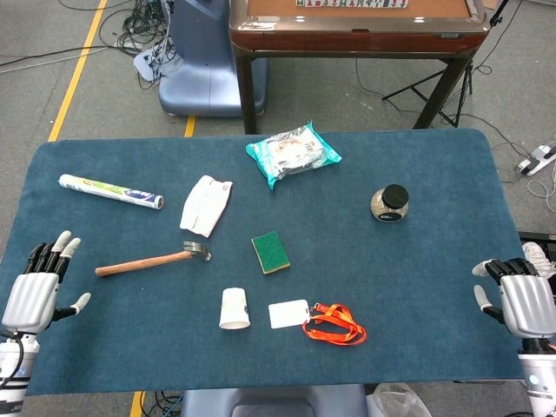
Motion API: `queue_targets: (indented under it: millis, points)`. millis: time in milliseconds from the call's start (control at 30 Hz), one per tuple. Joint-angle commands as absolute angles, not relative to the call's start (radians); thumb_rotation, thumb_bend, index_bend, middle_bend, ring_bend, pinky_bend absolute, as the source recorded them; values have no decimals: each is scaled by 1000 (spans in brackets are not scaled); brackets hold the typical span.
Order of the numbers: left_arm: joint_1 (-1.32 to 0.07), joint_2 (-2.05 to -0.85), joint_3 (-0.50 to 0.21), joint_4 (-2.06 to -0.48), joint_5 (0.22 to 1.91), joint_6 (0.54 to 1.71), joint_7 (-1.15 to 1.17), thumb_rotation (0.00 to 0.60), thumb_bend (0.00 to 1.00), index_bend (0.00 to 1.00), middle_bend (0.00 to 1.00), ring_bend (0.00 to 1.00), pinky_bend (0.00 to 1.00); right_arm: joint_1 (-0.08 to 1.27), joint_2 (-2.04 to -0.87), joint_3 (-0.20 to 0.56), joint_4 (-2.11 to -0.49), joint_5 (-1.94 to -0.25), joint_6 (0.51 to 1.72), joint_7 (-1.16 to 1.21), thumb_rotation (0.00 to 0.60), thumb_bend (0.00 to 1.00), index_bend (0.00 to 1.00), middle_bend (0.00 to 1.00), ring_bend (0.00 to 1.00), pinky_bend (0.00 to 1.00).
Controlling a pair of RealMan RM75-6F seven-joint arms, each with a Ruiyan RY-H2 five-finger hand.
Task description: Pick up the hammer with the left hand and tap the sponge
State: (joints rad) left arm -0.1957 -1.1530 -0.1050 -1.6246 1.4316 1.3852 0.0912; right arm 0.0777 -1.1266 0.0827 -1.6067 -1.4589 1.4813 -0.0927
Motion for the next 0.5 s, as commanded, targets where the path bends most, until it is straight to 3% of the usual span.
queue_targets:
  millis: [33, 367, 500]
  points:
    - [-227, -1160, -122, -1630, 1415, 1346, 83, 600, 188, 60, 0, 1, 0, 75, -1126, 87, -1605, -1452, 1486, -88, 600, 378, 457, 450, 393, 288]
    - [-312, -1204, -152, -1616, 1355, 1240, 131, 600, 187, 131, 1, 43, 0, 74, -1121, 98, -1601, -1431, 1481, -72, 600, 378, 457, 450, 393, 288]
    - [-349, -1222, -162, -1613, 1326, 1197, 165, 600, 187, 157, 58, 106, 33, 75, -1120, 95, -1601, -1435, 1476, -71, 600, 378, 457, 450, 393, 288]
